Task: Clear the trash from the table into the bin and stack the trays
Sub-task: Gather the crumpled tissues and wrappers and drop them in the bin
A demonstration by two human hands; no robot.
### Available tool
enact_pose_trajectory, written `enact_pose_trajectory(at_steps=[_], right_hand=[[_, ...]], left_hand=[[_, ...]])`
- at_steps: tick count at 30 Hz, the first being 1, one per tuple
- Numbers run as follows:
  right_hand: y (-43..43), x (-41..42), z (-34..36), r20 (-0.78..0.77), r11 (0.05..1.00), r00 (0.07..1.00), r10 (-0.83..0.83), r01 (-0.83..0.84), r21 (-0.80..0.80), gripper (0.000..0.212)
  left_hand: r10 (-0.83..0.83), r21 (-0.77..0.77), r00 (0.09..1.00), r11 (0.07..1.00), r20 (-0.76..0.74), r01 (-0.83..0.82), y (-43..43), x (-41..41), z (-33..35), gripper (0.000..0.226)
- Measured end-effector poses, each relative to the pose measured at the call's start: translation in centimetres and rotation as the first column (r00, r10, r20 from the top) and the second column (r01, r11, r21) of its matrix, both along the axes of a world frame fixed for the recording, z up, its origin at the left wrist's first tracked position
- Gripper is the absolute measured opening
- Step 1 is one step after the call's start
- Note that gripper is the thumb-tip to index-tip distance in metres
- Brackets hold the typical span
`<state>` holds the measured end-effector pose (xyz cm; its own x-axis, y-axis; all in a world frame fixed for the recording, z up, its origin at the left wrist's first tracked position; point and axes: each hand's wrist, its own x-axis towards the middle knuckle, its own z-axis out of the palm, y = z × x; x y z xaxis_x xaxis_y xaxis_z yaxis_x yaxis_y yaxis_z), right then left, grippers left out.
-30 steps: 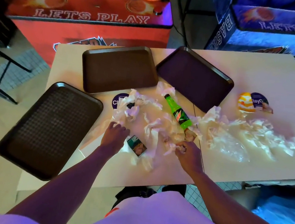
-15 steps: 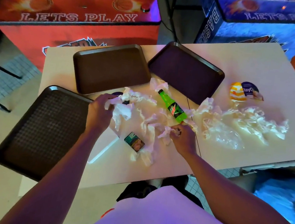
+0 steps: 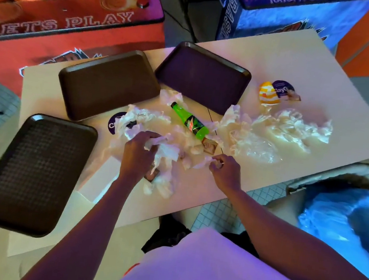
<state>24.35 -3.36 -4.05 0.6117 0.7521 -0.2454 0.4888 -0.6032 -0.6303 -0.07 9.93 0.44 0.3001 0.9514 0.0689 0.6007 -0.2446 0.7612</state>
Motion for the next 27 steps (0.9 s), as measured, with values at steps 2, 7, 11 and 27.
enact_pose_trajectory(at_steps=[2, 7, 11, 27], right_hand=[[-1.3, 1.2, 0.1, -0.012, 0.999, 1.0, -0.026, 0.027, 0.021, 0.025], [-6.1, 6.6, 0.8, -0.035, 0.989, 0.991, -0.129, 0.132, 0.07, 0.026], [-12.0, 12.3, 0.3, -0.07, 0.96, 0.964, -0.257, 0.263, 0.093, 0.026], [-39.1, 33.7, -2.9, -0.214, 0.626, 0.603, -0.769, 0.777, -0.06, 0.024]], left_hand=[[-0.091, 0.026, 0.996, 0.996, 0.012, 0.09, -1.7, 2.6, 0.5, 0.036], [-0.2, 0.094, 0.979, 0.975, -0.043, 0.203, -4.8, 9.7, 0.9, 0.035], [-0.257, 0.103, 0.964, 0.959, -0.064, 0.263, -7.9, 16.4, 1.3, 0.033], [-0.707, -0.031, 0.696, 0.704, -0.124, 0.71, -27.2, 48.4, 0.5, 0.032]])
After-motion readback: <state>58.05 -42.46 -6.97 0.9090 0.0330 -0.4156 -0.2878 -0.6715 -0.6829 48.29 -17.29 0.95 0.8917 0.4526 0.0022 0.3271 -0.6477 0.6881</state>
